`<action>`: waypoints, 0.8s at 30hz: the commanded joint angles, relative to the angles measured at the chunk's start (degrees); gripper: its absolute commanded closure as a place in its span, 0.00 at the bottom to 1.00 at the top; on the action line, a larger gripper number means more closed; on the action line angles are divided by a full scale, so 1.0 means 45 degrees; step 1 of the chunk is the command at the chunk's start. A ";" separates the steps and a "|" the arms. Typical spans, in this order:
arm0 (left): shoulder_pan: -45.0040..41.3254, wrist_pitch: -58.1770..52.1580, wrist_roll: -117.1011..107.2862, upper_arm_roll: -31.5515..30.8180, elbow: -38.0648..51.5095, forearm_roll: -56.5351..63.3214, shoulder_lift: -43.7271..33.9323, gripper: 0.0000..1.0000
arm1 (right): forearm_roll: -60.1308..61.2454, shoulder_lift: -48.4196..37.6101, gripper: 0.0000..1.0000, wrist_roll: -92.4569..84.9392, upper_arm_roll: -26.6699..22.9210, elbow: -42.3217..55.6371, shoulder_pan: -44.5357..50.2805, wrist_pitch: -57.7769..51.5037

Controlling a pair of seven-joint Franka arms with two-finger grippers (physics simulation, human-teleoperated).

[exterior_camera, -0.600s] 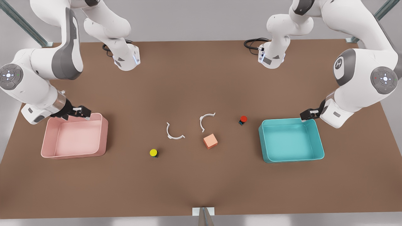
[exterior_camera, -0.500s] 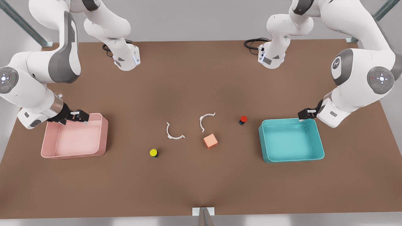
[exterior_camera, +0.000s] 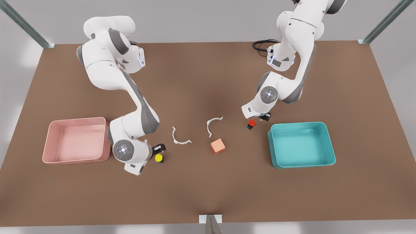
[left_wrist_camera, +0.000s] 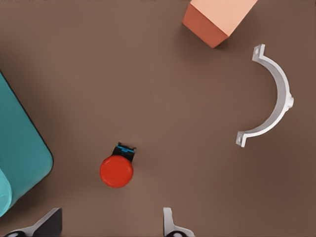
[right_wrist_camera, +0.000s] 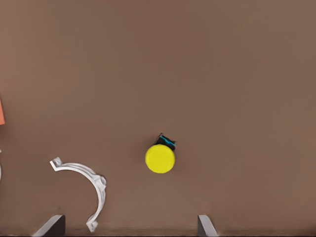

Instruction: Place the red button in the blue storage box with the left arm, and place the yellow button in the pink storage box with the right arm

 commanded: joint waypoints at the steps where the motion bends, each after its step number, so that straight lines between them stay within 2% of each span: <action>1: 0.0013 0.4092 0.2092 -0.0001 -0.0412 0.0015 0.0064 0.00 | 0.0067 -0.0475 0.00 -0.0558 0.0349 -0.2124 -0.0435 0.3642; 4: -0.0007 0.5694 0.2092 0.0018 -0.1370 0.0015 0.0337 0.00 | 0.0028 -0.0241 0.00 -0.1222 0.0075 -0.2263 -0.0552 0.5264; 10: 0.0091 0.6066 0.2131 0.0018 -0.1448 0.0073 0.1352 0.00 | -0.0031 0.0365 0.00 -0.1769 -0.0608 -0.2731 -0.0415 0.7590; 16: 0.0111 0.6280 0.2112 0.0018 -0.1722 0.0054 0.1977 0.00 | -0.0031 0.0404 0.00 -0.1710 -0.0316 -0.3473 -0.0181 0.7552; 17: 0.0130 0.6456 0.2112 0.0018 -0.1722 0.0054 0.2134 0.02 | -0.0031 0.0385 0.00 -0.1710 -0.0296 -0.3825 -0.0181 0.7571; 19: 0.0130 0.6534 0.2112 0.0038 -0.1722 0.0054 0.2192 0.22 | -0.0031 0.0307 0.00 -0.1730 -0.0315 -0.4314 -0.0200 0.7513; 24: 0.0150 0.6730 0.2131 0.0038 -0.1722 0.0054 0.2388 0.36 | 0.0027 0.0307 0.00 -0.1730 -0.0315 -0.4685 -0.0181 0.7493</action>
